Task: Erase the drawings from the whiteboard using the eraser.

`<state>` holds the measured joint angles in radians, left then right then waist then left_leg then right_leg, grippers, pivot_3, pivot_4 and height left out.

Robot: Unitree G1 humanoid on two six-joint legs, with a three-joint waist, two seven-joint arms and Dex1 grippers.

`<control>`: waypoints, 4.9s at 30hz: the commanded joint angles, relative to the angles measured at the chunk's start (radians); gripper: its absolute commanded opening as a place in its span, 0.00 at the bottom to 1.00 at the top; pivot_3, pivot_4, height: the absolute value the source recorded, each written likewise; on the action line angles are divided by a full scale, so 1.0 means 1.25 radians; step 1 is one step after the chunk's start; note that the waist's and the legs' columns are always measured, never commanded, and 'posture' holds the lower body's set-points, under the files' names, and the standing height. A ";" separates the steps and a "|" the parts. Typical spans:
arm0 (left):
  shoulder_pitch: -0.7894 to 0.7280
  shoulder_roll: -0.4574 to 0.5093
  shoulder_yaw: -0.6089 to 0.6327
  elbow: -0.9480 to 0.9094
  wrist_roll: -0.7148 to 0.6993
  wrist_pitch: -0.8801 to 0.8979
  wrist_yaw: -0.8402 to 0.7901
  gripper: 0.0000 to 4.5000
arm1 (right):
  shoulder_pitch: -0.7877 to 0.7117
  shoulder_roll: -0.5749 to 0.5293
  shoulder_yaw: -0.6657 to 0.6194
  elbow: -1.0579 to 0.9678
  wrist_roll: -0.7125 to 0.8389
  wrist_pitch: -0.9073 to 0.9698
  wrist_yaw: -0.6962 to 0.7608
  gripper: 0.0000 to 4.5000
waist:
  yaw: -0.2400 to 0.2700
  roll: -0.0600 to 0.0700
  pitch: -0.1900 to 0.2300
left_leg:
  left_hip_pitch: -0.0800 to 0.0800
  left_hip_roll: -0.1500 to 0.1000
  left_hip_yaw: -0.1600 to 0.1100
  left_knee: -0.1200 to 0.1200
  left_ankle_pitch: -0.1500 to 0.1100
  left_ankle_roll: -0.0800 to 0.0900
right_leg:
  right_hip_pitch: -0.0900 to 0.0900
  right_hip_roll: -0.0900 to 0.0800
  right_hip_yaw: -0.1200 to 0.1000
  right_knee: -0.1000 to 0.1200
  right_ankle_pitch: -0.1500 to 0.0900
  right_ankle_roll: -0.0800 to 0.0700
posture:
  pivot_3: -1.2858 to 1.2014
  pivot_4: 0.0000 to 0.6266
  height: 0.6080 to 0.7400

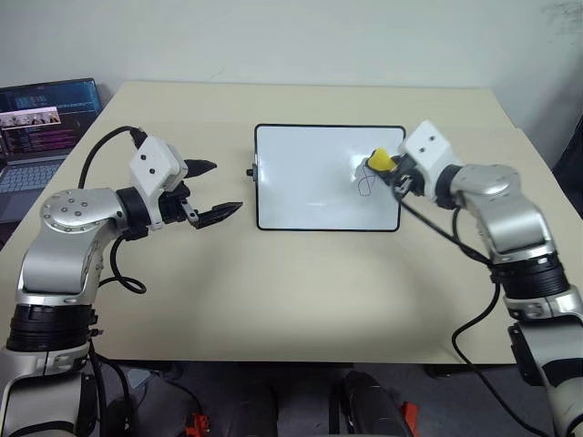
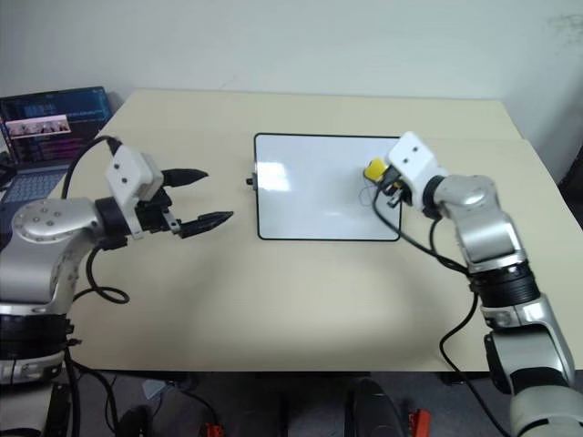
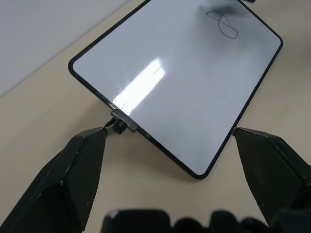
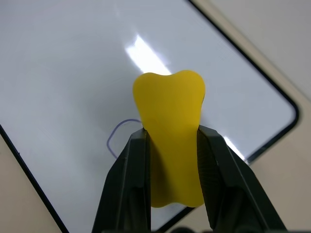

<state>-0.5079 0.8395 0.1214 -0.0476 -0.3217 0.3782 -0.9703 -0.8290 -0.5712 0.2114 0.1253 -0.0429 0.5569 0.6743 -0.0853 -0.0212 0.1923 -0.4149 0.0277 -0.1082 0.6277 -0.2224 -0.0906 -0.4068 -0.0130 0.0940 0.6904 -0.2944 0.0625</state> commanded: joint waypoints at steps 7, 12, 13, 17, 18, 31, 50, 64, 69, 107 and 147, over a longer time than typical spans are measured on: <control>-0.005 0.013 0.017 -0.025 -0.003 -0.008 0.003 1.00 | -0.128 0.042 0.017 0.198 -0.095 -0.100 -0.081 0.21 | -0.001 0.000 0.000 | 0.000 0.000 0.000 0.000 0.000 0.000 | 0.000 0.000 0.000 0.000 0.000 0.000 | 0.52 0.24 1.00; -0.004 0.014 0.020 -0.030 -0.006 -0.004 0.003 1.00 | -0.163 0.058 0.040 0.286 -0.143 -0.128 -0.111 0.21 | -0.003 0.000 0.000 | 0.001 0.000 0.000 0.000 0.000 0.000 | 0.000 0.000 0.000 0.001 0.000 0.000 | 0.52 0.24 1.00; -0.003 0.014 0.020 -0.030 -0.006 -0.004 0.003 1.00 | -0.164 0.063 0.050 0.297 -0.154 -0.131 -0.116 0.21 | -0.003 0.000 0.000 | 0.001 0.000 0.000 0.001 0.000 0.000 | 0.000 0.000 0.000 0.002 0.000 0.000 | 0.52 0.24 1.00; -0.003 0.015 0.021 -0.031 -0.006 -0.003 0.004 1.00 | -0.128 0.094 0.111 0.277 -0.190 -0.122 -0.074 0.21 | -0.006 -0.001 -0.001 | 0.006 0.000 0.001 0.001 0.000 0.000 | 0.003 0.000 0.002 0.005 0.000 0.000 | 0.52 0.24 1.00; -0.003 0.015 0.021 -0.031 -0.006 -0.002 0.004 1.00 | -0.114 0.099 0.118 0.261 -0.190 -0.117 -0.058 0.21 | -0.007 -0.001 -0.001 | 0.009 0.000 0.001 0.001 0.000 0.000 | 0.006 0.001 0.002 0.006 0.000 0.000 | 0.52 0.24 1.00; -0.004 0.012 0.018 -0.035 -0.006 0.000 0.005 1.00 | 0.018 0.088 0.176 0.108 -0.210 -0.031 0.082 0.21 | -0.008 -0.003 -0.002 | 0.019 0.001 0.000 0.001 0.001 0.001 | 0.016 0.003 0.003 0.005 0.000 0.000 | 0.52 0.24 1.00; -0.006 0.009 0.014 -0.038 -0.005 0.001 0.006 1.00 | -0.177 0.095 0.062 0.406 -0.225 -0.056 -0.166 0.21 | -0.003 -0.003 -0.002 | 0.019 0.001 0.001 0.001 0.005 0.004 | 0.016 0.003 0.003 0.003 0.003 0.003 | 0.52 0.24 1.00; -0.077 -0.053 -0.023 -0.071 -0.111 0.059 -0.049 1.00 | -0.081 0.010 -0.176 -0.155 0.111 0.161 0.105 0.21 | 0.003 0.003 0.005 | 0.008 0.001 -0.001 -0.001 0.003 0.002 | 0.009 0.002 0.001 -0.002 0.005 0.001 | 0.52 0.24 1.00; -0.157 -0.161 -0.143 -0.005 -0.065 0.010 -0.071 1.00 | -0.080 -0.081 -0.294 -0.117 0.109 0.314 0.000 0.21 | 0.025 0.002 0.004 | 0.006 0.001 -0.001 -0.004 0.002 0.002 | 0.009 0.001 -0.001 -0.009 0.004 0.001 | 0.52 0.24 1.00; -0.199 -0.518 -0.348 0.244 0.133 -0.228 -0.030 1.00 | 0.140 -0.205 -0.301 0.088 0.173 0.458 -0.110 0.49 | 0.022 0.005 0.003 | -0.001 -0.001 0.002 -0.001 0.002 0.002 | 0.002 0.000 0.003 -0.007 0.004 0.002 | 0.52 0.24 1.00; -0.084 -0.360 0.127 0.372 0.075 -0.294 0.424 1.00 | 0.158 0.142 -0.435 0.158 0.188 -0.127 -0.402 1.00 | 0.020 0.005 0.002 | -0.001 -0.003 0.001 0.000 0.002 0.002 | 0.002 -0.003 0.001 -0.006 0.004 0.003 | 0.52 0.24 1.00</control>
<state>-0.6058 0.3926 0.2859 0.4188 -0.2449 0.0599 -0.4657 -0.6280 -0.3972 -0.3212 0.3293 0.1804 0.4466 0.1804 -0.0600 -0.0145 0.1954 -0.4158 0.0245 -0.1070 0.6280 -0.2201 -0.0883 -0.4041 -0.0162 0.0955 0.6832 -0.2889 0.0661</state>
